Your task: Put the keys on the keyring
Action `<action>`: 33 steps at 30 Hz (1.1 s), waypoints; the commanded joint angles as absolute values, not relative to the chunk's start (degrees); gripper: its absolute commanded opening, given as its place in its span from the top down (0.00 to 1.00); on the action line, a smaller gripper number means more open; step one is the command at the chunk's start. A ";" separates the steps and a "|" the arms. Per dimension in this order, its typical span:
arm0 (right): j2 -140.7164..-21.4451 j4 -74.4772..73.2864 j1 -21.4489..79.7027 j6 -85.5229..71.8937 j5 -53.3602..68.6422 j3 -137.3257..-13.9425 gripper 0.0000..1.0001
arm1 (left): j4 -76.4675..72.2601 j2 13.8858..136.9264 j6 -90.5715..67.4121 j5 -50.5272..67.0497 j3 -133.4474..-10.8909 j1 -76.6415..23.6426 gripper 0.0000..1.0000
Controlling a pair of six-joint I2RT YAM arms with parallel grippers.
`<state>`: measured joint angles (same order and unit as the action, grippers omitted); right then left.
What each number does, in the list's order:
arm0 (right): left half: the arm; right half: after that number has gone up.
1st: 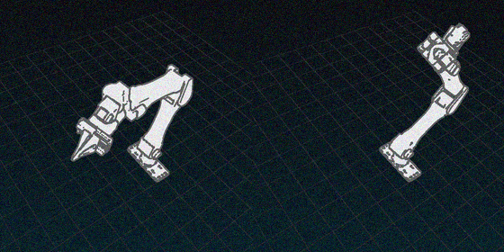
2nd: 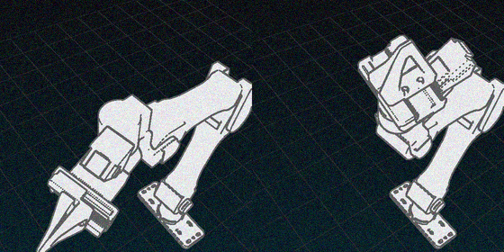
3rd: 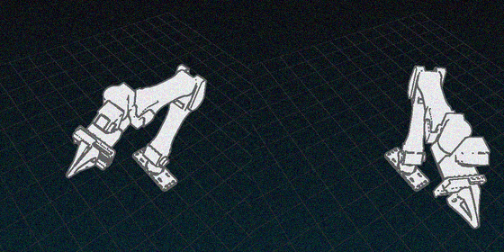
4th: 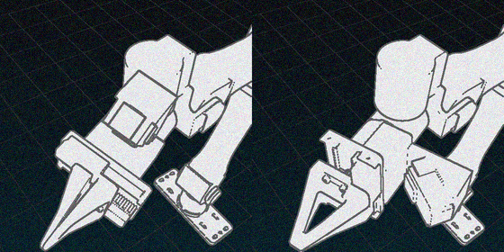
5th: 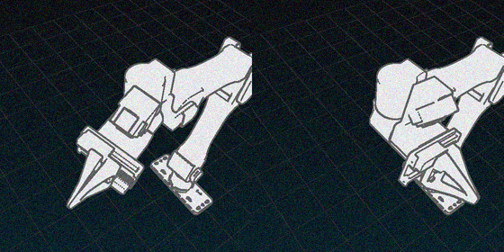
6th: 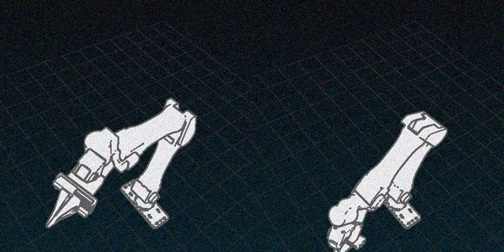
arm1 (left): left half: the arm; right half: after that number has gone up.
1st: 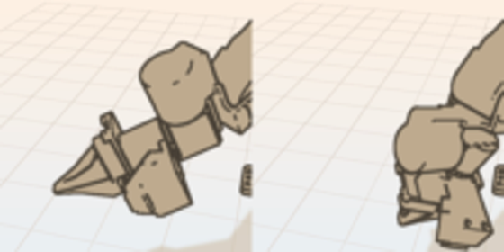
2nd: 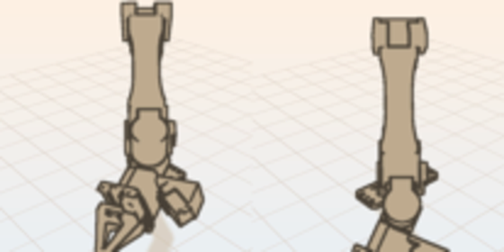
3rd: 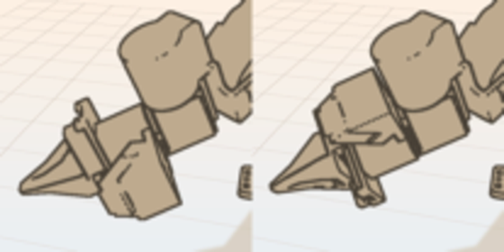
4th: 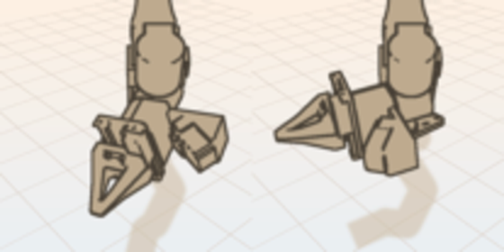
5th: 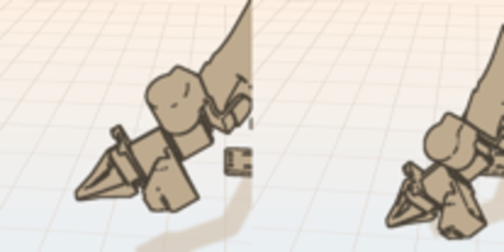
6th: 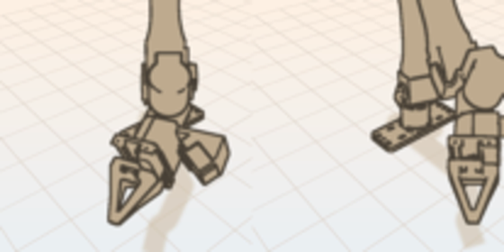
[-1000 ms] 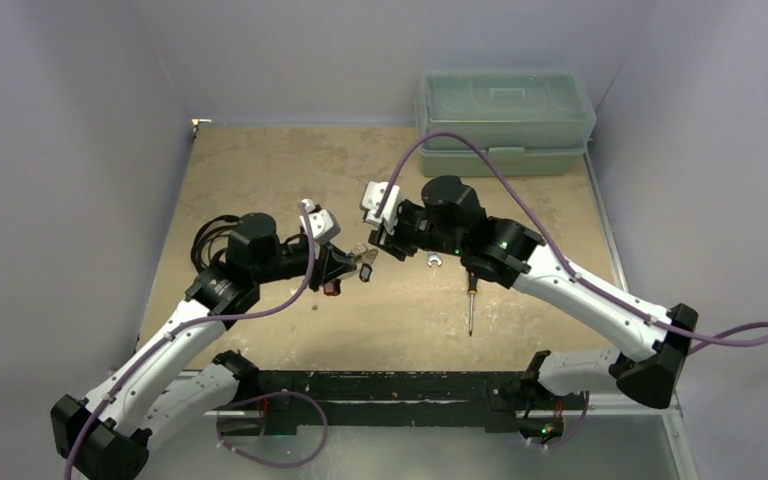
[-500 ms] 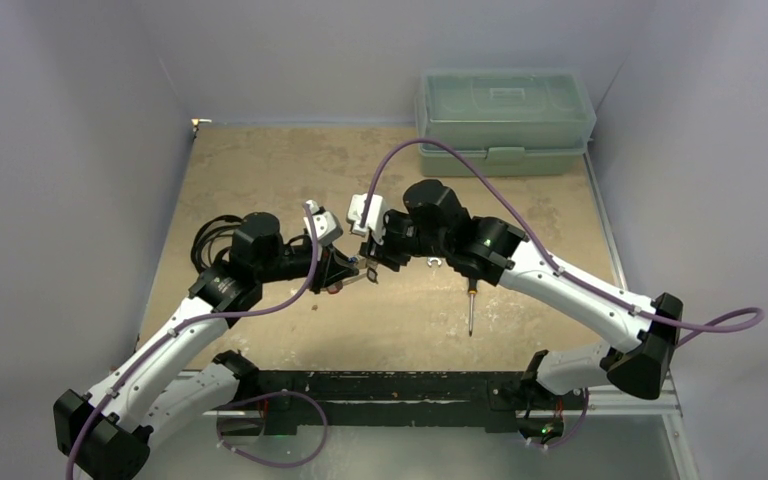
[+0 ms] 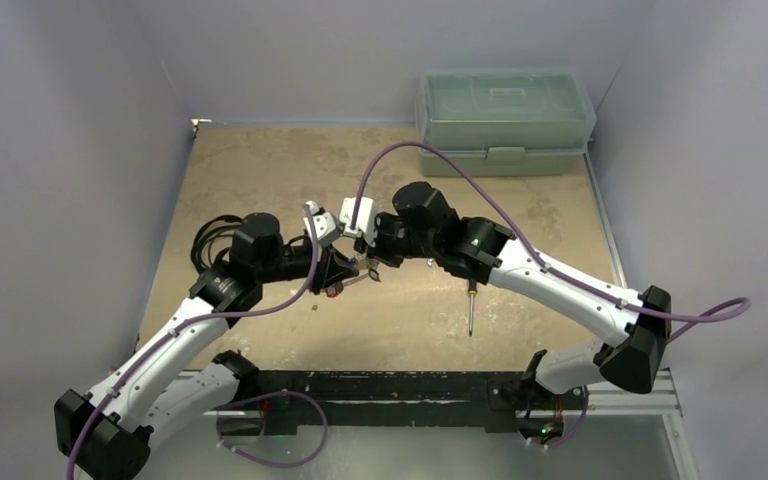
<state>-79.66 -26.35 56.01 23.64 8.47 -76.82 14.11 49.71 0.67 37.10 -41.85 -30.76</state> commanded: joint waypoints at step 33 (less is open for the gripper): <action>-76.32 -2.99 63.92 -4.36 -12.96 -64.26 1.00 | 10.42 42.60 0.48 31.59 -41.95 -30.82 1.00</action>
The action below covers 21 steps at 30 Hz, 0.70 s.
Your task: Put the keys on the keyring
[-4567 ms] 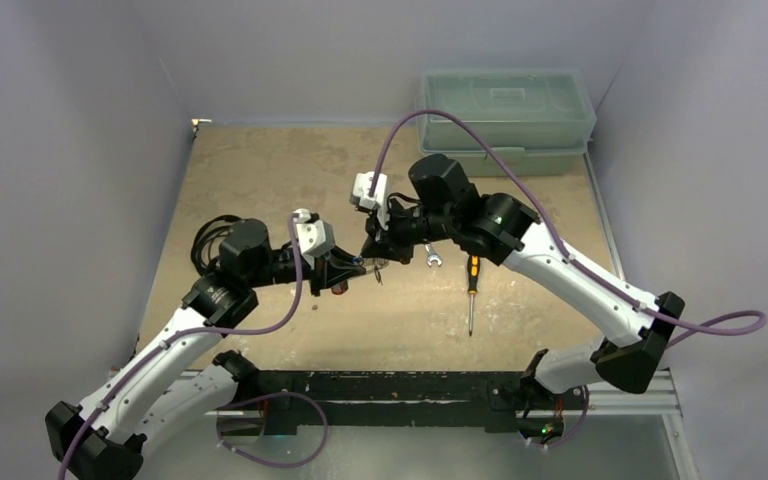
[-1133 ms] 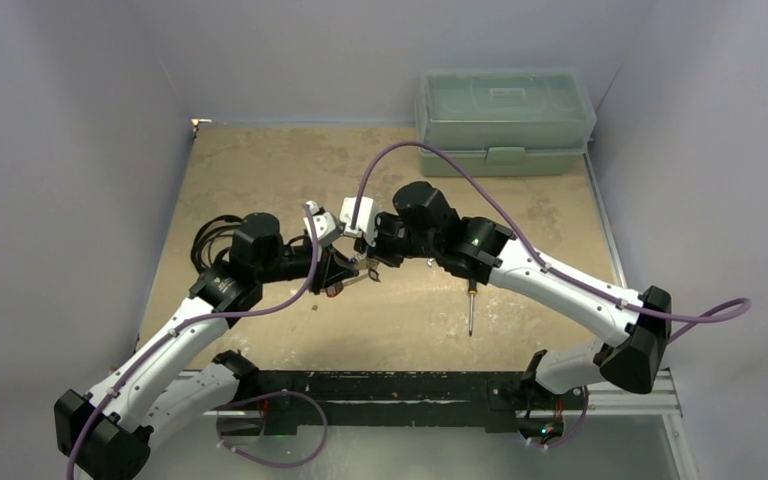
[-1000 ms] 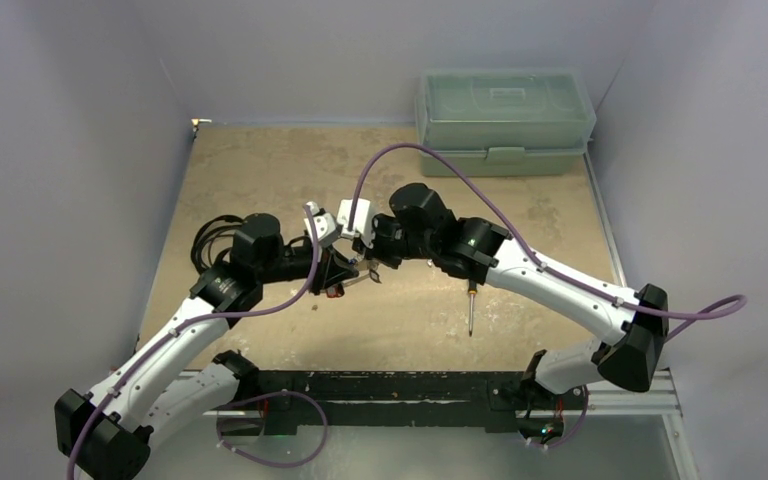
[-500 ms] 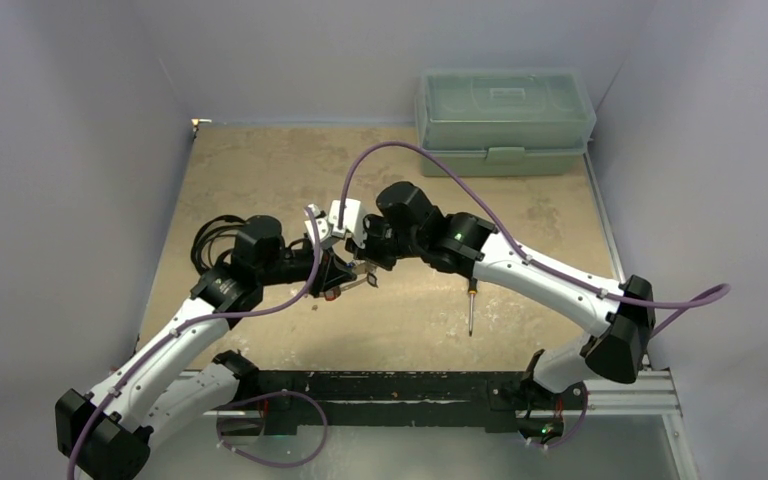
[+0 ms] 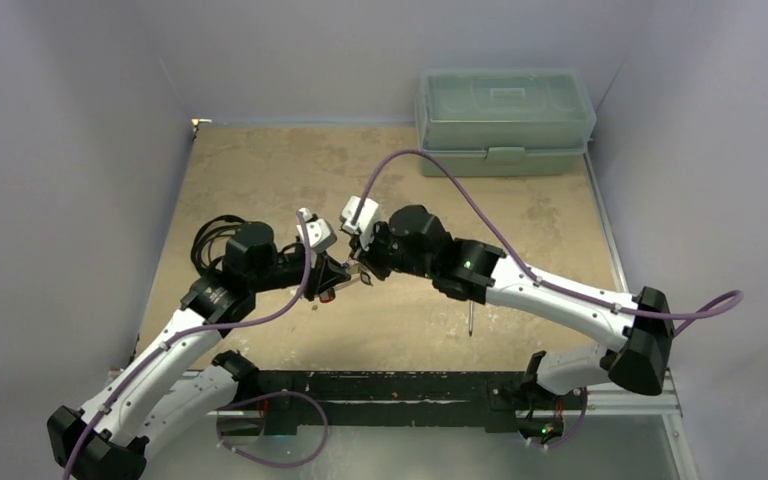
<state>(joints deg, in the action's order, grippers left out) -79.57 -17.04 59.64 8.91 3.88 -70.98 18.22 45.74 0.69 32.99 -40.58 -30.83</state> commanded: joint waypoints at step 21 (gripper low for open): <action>-65.02 27.68 73.13 -26.30 -31.06 -44.55 0.59 | 7.69 33.41 4.80 24.48 -39.42 -30.65 1.00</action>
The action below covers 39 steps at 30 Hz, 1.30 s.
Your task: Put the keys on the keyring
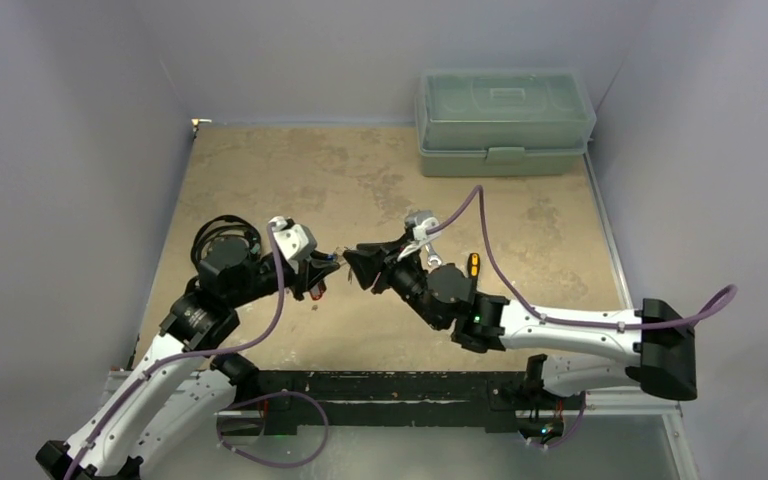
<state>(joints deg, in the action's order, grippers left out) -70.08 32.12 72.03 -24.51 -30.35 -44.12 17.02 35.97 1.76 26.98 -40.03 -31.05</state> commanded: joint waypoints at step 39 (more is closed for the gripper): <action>-61.00 5.64 63.96 -82.14 -20.28 -52.91 0.21 | -2.28 30.75 35.98 36.17 -34.41 -32.43 1.00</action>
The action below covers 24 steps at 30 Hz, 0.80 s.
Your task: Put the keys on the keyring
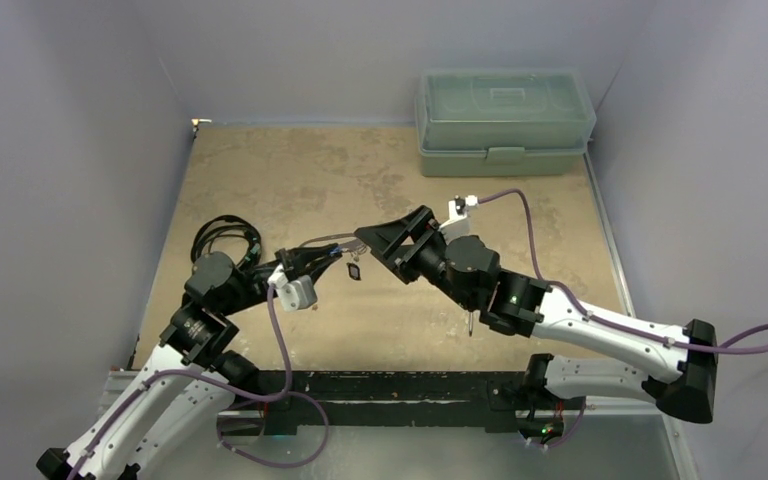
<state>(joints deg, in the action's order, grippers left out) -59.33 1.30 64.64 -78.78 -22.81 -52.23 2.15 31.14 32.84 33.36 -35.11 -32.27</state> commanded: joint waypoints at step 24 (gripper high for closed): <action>-58.92 20.35 62.75 -74.49 -20.69 -46.05 1.00 | -0.12 24.89 39.89 35.81 -31.63 -32.52 0.13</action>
<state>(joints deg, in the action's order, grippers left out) -63.55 12.58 62.63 -77.84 -18.11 -46.70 0.34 26.00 39.64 35.57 -31.22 -32.29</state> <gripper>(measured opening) 0.041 0.800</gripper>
